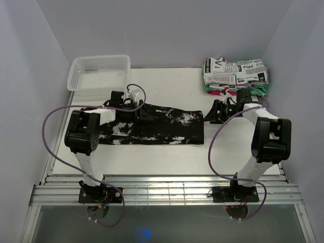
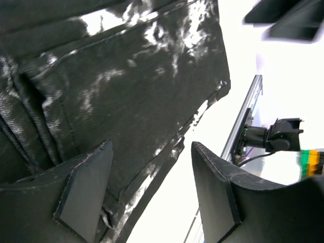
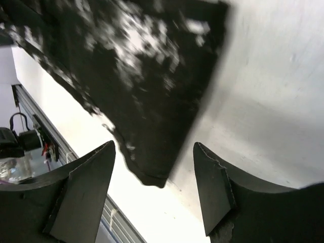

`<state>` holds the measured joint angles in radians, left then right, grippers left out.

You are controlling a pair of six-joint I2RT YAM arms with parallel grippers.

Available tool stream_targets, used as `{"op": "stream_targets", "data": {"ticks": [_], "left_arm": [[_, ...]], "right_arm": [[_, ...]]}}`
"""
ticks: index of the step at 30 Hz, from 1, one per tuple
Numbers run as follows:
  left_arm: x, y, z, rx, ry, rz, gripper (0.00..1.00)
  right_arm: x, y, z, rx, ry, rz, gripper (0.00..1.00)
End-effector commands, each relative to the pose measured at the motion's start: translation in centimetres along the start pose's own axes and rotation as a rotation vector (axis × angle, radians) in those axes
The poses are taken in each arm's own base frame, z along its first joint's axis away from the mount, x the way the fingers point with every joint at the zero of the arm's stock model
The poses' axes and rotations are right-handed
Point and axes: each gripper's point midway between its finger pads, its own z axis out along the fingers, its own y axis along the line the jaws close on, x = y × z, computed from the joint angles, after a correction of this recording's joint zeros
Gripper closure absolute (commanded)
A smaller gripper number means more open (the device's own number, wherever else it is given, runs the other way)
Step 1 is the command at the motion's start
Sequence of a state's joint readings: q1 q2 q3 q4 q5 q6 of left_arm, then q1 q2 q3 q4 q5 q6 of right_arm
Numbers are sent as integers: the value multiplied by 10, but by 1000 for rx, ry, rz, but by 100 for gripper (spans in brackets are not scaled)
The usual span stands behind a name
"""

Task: Fold and stack the trousers
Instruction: Fold the trousers

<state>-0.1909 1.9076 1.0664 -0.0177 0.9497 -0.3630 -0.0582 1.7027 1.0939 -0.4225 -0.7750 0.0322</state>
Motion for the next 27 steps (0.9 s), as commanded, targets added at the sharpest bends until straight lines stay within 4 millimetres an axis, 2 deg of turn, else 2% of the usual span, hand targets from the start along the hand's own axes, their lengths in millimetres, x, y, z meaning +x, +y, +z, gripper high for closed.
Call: {"op": "stream_targets", "data": {"ticks": [1, 3, 4, 5, 7, 8, 10, 11, 12, 13, 14, 16, 17, 18, 22, 23, 25, 26, 27], "left_arm": [[-32, -40, -21, 20, -75, 168, 26], [-43, -43, -31, -16, -107, 212, 25], [-49, -53, -39, -21, -132, 246, 24], [-55, -52, -47, -35, -153, 260, 23], [-56, -54, -57, -50, -165, 262, 22], [-61, -55, -67, -61, -186, 270, 21], [-59, -52, -77, -66, -194, 247, 21], [-63, -49, -88, -78, -218, 242, 21], [-63, -48, -93, -84, -223, 228, 21], [-66, -46, -100, -90, -236, 223, 21], [-68, -41, -109, -103, -256, 207, 21], [-75, -35, -131, -126, -299, 188, 21], [-80, -28, -145, -148, -325, 176, 21], [-81, -27, -152, -157, -332, 164, 21], [-84, -14, -187, -238, -381, 142, 21], [-84, -9, -198, -259, -395, 135, 21], [-77, -3, -207, -296, -394, 116, 21], [-77, -1, -217, -320, -405, 135, 20], [-70, 2, -218, -332, -394, 121, 20]], "right_arm": [[53, -21, 25, -21, 113, 79, 32], [55, -32, 33, -7, 95, 68, 32], [61, -35, 36, -6, 102, 82, 32], [66, -37, 40, -14, 110, 103, 32], [67, -33, 45, -65, 104, 128, 32], [74, -35, 48, -80, 113, 147, 32], [72, -32, 52, -124, 97, 141, 35], [75, -33, 55, -138, 103, 154, 38], [75, -31, 56, -151, 102, 163, 47], [73, -29, 56, -172, 94, 167, 51], [73, -29, 57, -181, 95, 167, 60], [70, -27, 55, -191, 90, 160, 72], [67, -27, 52, -187, 77, 144, 78], [63, -30, 47, -183, 58, 147, 92], [45, -37, 22, -162, -1, 138, 92], [43, -35, 12, -152, -4, 149, 92], [30, -44, -8, -116, -46, 99, 92], [32, -41, -19, -101, -34, 113, 92], [28, -49, -30, -80, -52, 79, 92]]}}
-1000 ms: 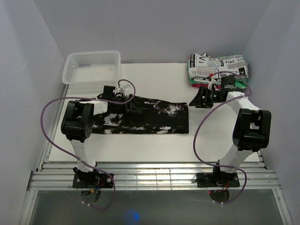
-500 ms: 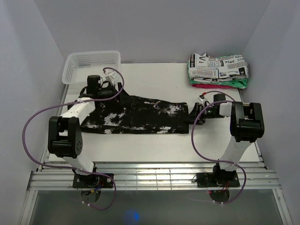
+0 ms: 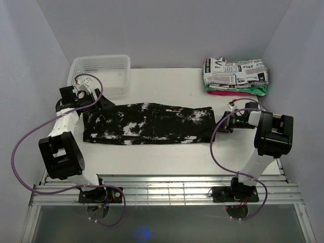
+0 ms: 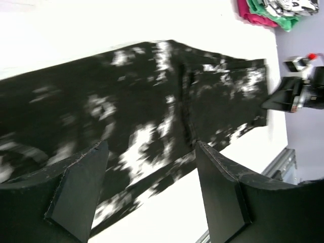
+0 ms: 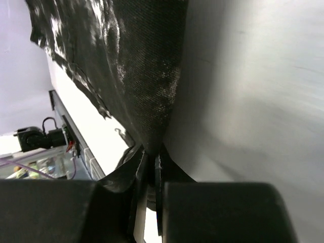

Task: Fold and stack the trousers
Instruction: Fold the trousers

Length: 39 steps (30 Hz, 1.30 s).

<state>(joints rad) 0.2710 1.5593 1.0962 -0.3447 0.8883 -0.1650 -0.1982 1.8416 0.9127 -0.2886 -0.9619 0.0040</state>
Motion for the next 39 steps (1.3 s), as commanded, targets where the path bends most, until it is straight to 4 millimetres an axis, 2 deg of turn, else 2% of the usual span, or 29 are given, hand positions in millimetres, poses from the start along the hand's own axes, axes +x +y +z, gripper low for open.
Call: {"op": "stream_targets", "data": {"ticks": [1, 4, 6, 7, 8, 11, 14, 17, 19, 21, 24, 26, 27, 29, 31, 34, 35, 36, 39], "left_arm": [[-9, -11, -28, -38, -24, 86, 20], [-2, 6, -38, -113, -13, 70, 18], [3, 26, -46, -183, -1, 30, 17], [4, 33, -50, -207, 0, 17, 17], [6, 45, -55, -237, -1, -11, 16], [13, 63, -65, -271, -4, -73, 14], [31, 73, -63, -269, 45, -64, 11], [50, 78, -54, -232, 90, -90, 10], [62, 83, -46, -200, 120, -119, 10], [68, 79, -38, -135, 129, -143, 8], [73, 76, -24, -73, 126, -176, 4], [84, 72, -13, -47, 149, -202, 5], [84, 72, -7, -41, 149, -188, 9], [93, 65, 8, -13, 188, -178, 17], [98, 58, 20, -2, 212, -192, 21], [104, 57, 30, 2, 228, -212, 30], [107, 56, 31, 8, 232, -224, 34], [107, 57, 33, 16, 234, -230, 43], [112, 55, 36, 39, 247, -258, 57]], "right_arm": [[-30, 9, -47, 62, -70, -146, 92], [-30, 9, -73, 112, -63, -172, 92], [-44, 16, -94, 132, -97, -208, 92], [-41, 21, -100, 129, -82, -212, 92], [-54, 32, -111, 140, -106, -256, 92], [-66, 59, -126, 113, -142, -296, 92], [-81, 92, -135, 40, -200, -314, 92], [-93, 115, -138, -23, -230, -309, 92], [-99, 130, -134, -44, -230, -329, 92], [-107, 143, -128, -53, -241, -336, 92], [-115, 157, -116, -52, -251, -380, 92], [-118, 162, -106, -23, -248, -387, 92], [-117, 170, -95, -29, -228, -421, 92], [-118, 175, -84, -13, -217, -430, 92], [-116, 187, -70, -30, -196, -447, 92], [-116, 205, -55, -57, -180, -492, 92], [-116, 209, -51, -64, -178, -488, 92], [-116, 217, -47, -76, -176, -502, 92], [-112, 242, -24, -121, -149, -555, 92]]}}
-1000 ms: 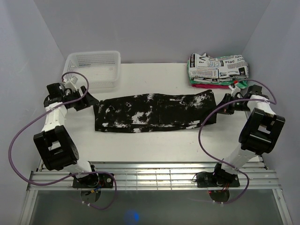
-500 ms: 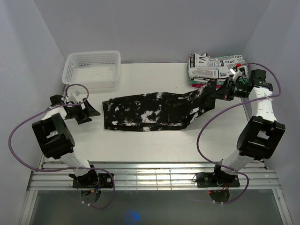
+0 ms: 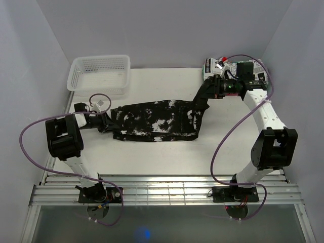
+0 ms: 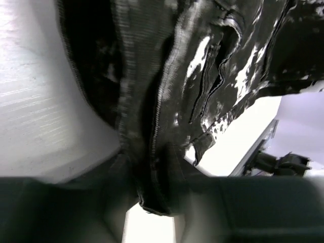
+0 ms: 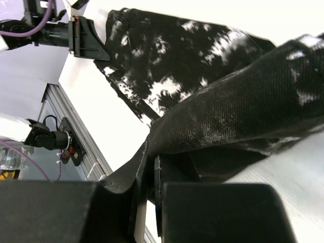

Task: Fold and stack the trousers
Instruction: Fold the trousers

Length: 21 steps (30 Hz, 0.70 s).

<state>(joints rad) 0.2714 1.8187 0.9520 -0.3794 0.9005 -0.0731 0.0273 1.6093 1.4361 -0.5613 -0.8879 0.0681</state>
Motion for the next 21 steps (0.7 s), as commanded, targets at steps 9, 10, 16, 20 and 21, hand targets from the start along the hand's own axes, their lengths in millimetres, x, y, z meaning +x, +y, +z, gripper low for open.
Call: {"op": "stream_targets", "data": {"ticks": [9, 10, 16, 20, 21], "left_arm": [[10, -10, 8, 86, 42, -18, 100], [13, -10, 8, 87, 48, -18, 100], [18, -12, 9, 96, 58, -17, 100], [17, -15, 9, 103, 58, -11, 100], [18, -15, 9, 103, 62, -16, 100]], "right_arm": [[-11, 74, 88, -130, 70, -182, 92], [-9, 75, 94, -132, 79, -184, 92], [1, 111, 136, -220, 134, -224, 92], [16, 137, 161, -281, 180, -237, 92], [18, 140, 165, -288, 188, -237, 92]]}}
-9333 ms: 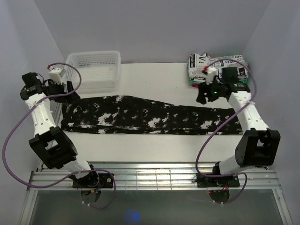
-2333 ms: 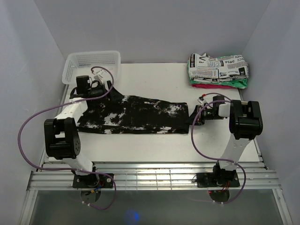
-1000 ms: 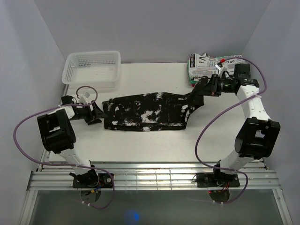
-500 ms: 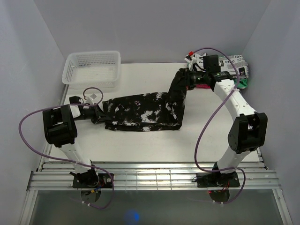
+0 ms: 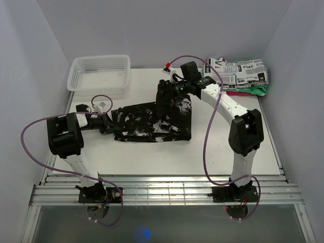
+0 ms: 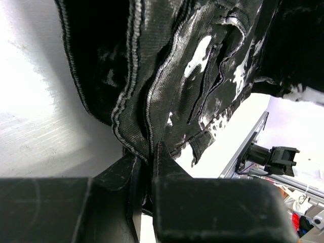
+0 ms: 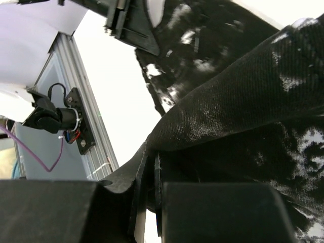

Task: Fold and stack the trousers
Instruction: Fold the trousers

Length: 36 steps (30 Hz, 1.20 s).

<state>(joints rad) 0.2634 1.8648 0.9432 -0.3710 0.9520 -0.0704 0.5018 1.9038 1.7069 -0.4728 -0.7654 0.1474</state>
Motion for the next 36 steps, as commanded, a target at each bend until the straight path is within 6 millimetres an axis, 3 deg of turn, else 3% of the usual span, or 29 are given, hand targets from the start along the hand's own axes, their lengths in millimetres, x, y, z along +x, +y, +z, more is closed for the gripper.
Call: {"op": "stream_targets", "data": {"ticks": [1, 6, 13, 20, 26, 31, 36], "left_arm": [[6, -14, 0, 50, 24, 15, 100], [8, -14, -1, 41, 31, 24, 100], [13, -13, 0, 44, 40, 21, 100], [20, -9, 0, 36, 50, 18, 100], [26, -6, 1, 21, 57, 16, 100], [33, -6, 4, 32, 73, 2, 100], [34, -6, 4, 31, 72, 9, 100]], "right_arm": [[-19, 29, 18, -85, -29, -64, 92], [-9, 41, 48, -129, 15, -65, 92], [-3, 39, 86, -145, 45, -72, 92], [10, 47, 117, -166, 66, -39, 92], [9, 61, 137, -162, 61, -57, 92], [33, 56, 156, -154, 104, -10, 92], [50, 66, 177, -166, 136, -11, 92]]}}
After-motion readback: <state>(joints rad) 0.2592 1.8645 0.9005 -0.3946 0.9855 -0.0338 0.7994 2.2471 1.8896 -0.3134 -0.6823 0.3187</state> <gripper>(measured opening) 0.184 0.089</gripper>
